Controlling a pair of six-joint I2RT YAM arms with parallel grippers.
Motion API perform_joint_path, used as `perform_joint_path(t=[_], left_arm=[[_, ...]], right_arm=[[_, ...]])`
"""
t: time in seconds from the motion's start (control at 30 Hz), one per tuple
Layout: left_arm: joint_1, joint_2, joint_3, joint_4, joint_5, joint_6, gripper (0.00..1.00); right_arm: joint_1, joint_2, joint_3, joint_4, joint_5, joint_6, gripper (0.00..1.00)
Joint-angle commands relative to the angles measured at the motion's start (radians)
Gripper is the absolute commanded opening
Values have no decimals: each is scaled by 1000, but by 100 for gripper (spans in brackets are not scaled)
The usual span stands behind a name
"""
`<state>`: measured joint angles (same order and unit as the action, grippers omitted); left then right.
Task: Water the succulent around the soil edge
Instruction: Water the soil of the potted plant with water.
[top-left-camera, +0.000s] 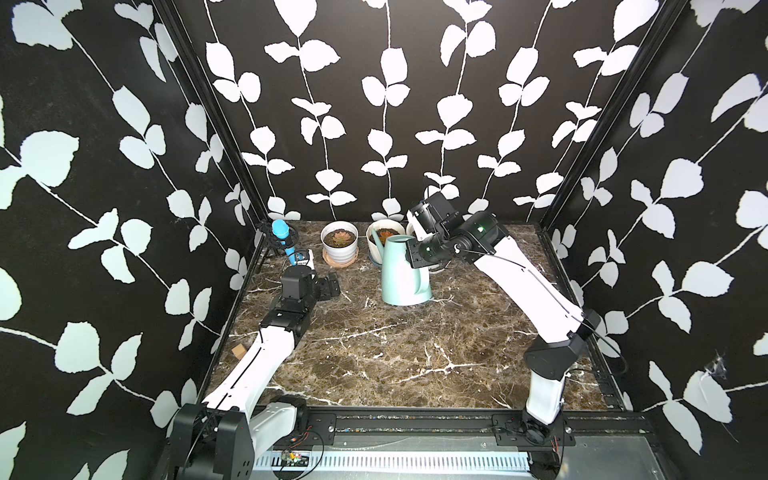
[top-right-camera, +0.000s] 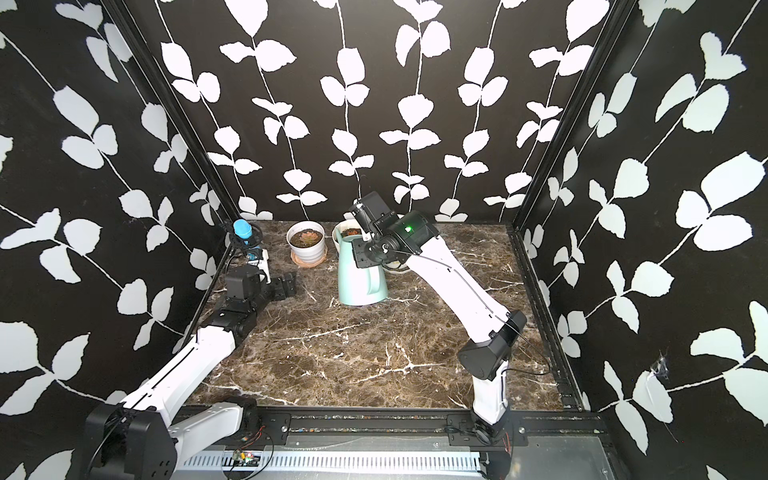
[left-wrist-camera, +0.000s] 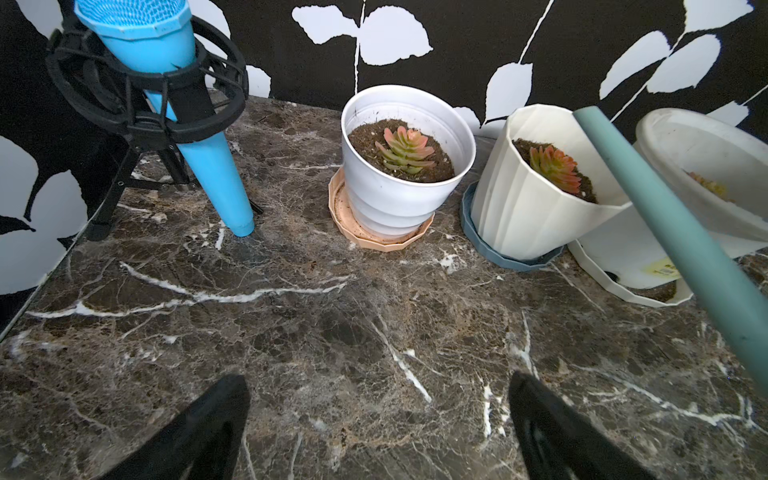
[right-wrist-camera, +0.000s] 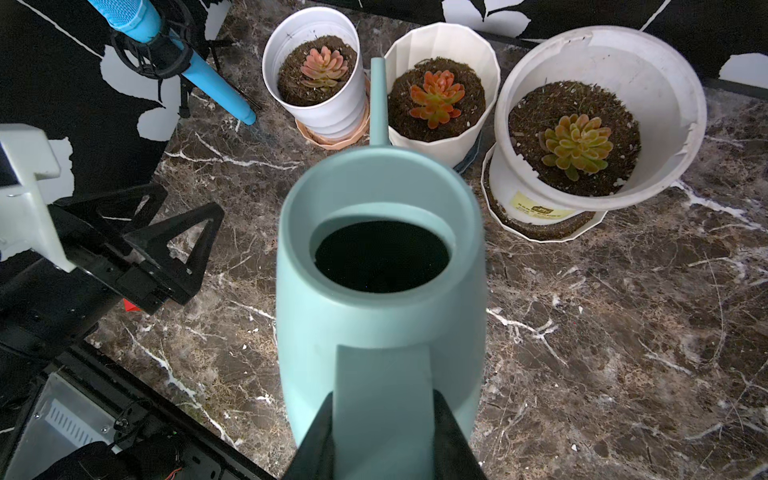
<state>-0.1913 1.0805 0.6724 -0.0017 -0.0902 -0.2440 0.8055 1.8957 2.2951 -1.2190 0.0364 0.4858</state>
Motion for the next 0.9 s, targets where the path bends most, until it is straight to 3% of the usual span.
perform_joint_path(t=[0.0,0.87], left_arm=[[-5,-22,29,5,-7,5,99],[-5,-14,30,7,-1,2,99]], right_arm=[[5,6,69,6,2,-3,0],[-6,118,231,-108,-13,13,0]])
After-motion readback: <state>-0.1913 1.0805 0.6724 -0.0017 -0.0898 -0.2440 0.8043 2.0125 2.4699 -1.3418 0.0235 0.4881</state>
